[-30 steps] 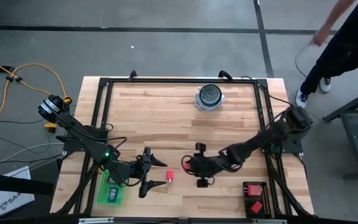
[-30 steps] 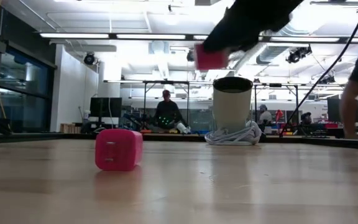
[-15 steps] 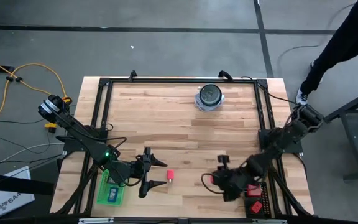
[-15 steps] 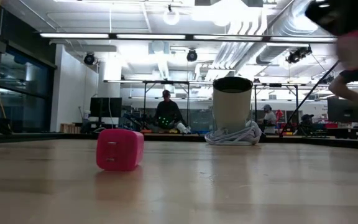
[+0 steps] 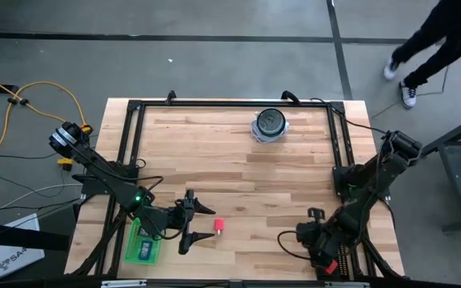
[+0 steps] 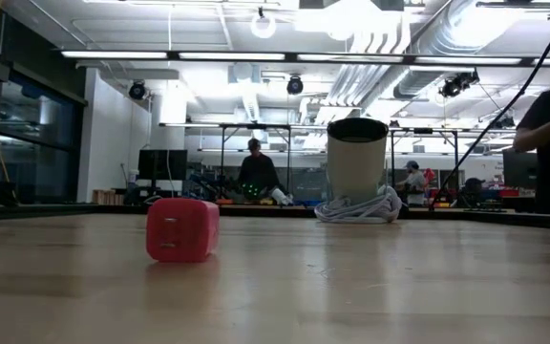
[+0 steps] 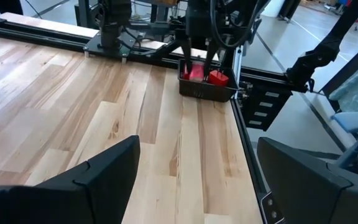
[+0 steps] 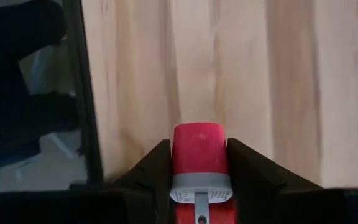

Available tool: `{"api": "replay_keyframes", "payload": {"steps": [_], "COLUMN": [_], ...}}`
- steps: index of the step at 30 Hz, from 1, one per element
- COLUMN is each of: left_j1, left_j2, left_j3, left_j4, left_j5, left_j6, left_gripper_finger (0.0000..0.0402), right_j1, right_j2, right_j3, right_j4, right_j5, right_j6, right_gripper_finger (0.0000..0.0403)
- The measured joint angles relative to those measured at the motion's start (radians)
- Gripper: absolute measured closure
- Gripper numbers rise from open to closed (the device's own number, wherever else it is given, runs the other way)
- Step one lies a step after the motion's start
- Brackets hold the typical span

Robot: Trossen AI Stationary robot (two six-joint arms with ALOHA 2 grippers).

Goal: Pick & Place Office items
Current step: Put the top pink charger adapter into the black bin

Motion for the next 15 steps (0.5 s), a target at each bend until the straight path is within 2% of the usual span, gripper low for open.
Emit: {"api": "replay_keyframes", "payload": {"steps": [7,15], "left_j1": [0.0,0.0], "left_j2": [0.0,0.0], "left_j3": [0.0,0.0], "left_j4": [0.0,0.0], "left_j5": [0.0,0.0], "left_j6": [0.0,0.0], "left_gripper_finger": [0.0085,0.0085], "right_j1": [0.059,0.136], "right_j2": [0.0,0.0], "right_j3": [0.0,0.0], "right_j4": [-0.031,-0.058], "right_j5": [-0.163,-0.181], "right_j6": [0.167,0.344], "right_gripper_finger": [0.0284,0.028]}}
